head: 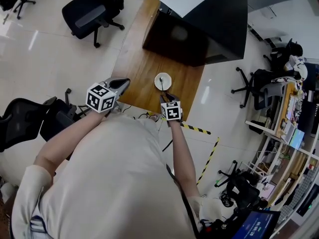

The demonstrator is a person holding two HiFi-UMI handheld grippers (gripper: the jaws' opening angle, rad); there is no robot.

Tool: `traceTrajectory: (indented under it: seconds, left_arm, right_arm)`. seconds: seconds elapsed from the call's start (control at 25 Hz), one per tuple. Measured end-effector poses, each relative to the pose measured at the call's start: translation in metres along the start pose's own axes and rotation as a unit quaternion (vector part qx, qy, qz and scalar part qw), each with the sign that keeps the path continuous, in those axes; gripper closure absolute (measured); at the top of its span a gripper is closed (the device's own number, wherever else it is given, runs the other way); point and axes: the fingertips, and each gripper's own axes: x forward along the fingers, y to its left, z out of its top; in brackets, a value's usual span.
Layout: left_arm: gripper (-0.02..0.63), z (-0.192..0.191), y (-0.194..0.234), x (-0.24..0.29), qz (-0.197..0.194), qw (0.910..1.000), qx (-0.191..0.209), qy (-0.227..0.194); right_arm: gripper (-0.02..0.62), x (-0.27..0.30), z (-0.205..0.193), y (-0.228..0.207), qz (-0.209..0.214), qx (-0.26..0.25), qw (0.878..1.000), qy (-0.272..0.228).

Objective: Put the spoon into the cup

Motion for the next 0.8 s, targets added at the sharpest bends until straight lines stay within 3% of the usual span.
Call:
traceTrajectory:
  seconds: [0.8]
  left_arm:
    - [0.606, -0.002, 0.014, -0.009, 0.018, 0.9996, -0.017, -0.013]
  right_arm:
    - [0.466, 0.014, 0.005, -0.009, 0.009, 0.034, 0.999, -0.003]
